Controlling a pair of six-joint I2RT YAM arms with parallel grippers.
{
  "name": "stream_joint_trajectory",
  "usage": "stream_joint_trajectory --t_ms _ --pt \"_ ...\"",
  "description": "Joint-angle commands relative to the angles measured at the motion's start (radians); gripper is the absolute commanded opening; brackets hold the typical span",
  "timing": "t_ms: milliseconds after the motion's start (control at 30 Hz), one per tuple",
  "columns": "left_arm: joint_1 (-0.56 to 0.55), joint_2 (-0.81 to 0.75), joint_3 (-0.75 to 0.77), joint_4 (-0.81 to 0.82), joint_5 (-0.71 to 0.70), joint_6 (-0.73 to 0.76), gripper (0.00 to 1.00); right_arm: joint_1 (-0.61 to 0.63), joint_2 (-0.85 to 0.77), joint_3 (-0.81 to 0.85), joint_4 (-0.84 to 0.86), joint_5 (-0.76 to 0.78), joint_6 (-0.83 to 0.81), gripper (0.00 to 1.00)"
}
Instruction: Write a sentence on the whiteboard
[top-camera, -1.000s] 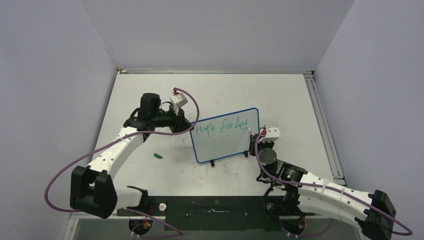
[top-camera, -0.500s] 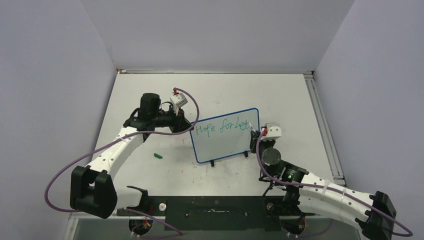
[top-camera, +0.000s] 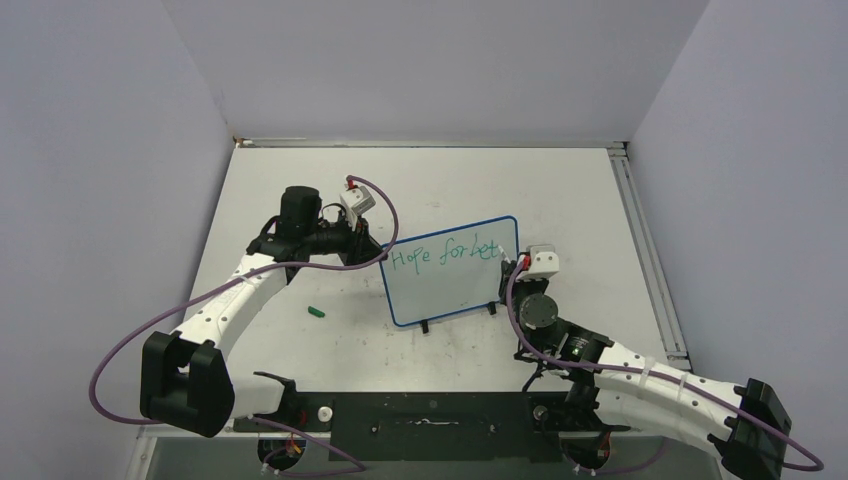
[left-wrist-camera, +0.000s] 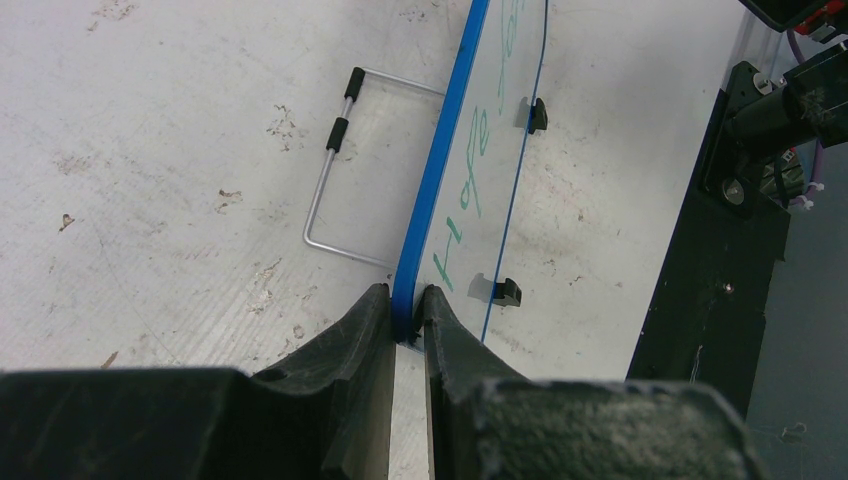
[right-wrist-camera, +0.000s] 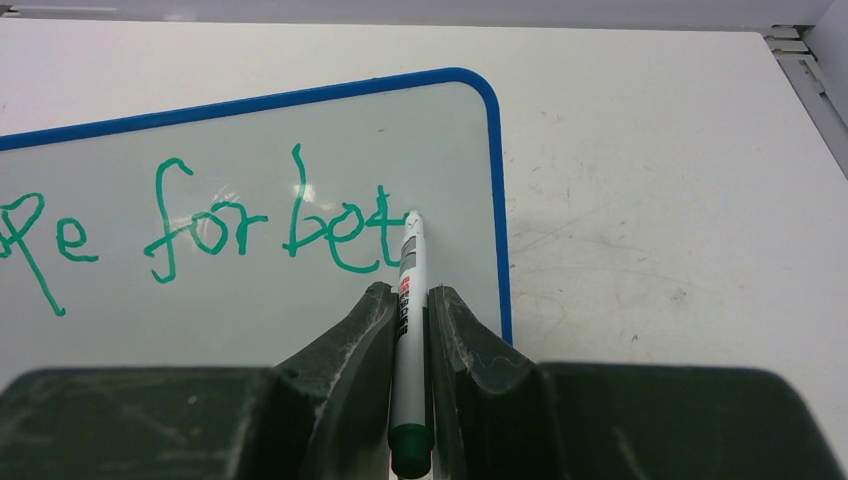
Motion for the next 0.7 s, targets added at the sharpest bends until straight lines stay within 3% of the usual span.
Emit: stream_joint_trajectory --t_ms 0,467,667 --pt "-0.003 0.014 0.011 -0.053 -0.044 0.038 0.0 -0.008 0.002 0.006 0.03 0.034 -0.002 0.05" --pt "-0.003 0.013 0.012 -0.054 -0.043 0.039 0.0 -0.008 -0.073 0.0 0.044 -0.001 -0.034 0.05" --pt "-0.003 0.012 0.01 -0.055 -0.044 0.039 0.0 -0.009 -0.028 0.011 0.103 -0.016 -0.073 0.05"
